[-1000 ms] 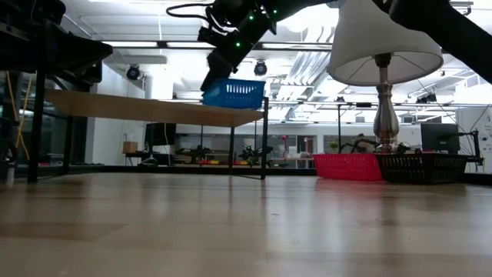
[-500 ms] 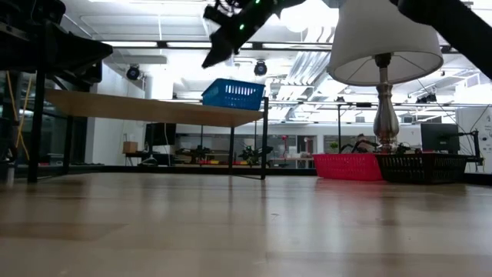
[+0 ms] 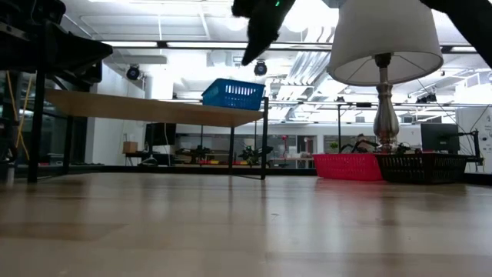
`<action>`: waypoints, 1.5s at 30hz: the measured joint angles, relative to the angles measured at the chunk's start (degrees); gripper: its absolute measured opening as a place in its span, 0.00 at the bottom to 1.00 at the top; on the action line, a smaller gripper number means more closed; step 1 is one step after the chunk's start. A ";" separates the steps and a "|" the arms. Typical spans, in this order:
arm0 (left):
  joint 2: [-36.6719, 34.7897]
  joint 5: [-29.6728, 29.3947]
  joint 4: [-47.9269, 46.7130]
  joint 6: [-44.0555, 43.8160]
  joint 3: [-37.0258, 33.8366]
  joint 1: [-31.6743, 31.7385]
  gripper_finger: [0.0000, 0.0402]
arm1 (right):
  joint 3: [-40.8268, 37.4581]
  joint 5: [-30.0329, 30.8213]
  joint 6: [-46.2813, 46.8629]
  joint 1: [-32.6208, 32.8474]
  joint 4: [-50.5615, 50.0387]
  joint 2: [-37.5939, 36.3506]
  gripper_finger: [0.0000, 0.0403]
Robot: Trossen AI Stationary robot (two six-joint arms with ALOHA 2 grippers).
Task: Stack baskets on shelf by color
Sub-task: Stack the right blue bin on top of the other blue bin on the shelf
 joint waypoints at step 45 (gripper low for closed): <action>-0.02 0.01 0.00 0.03 0.00 0.00 0.01 | -63.75 1.45 63.48 50.16 26.05 -37.66 0.00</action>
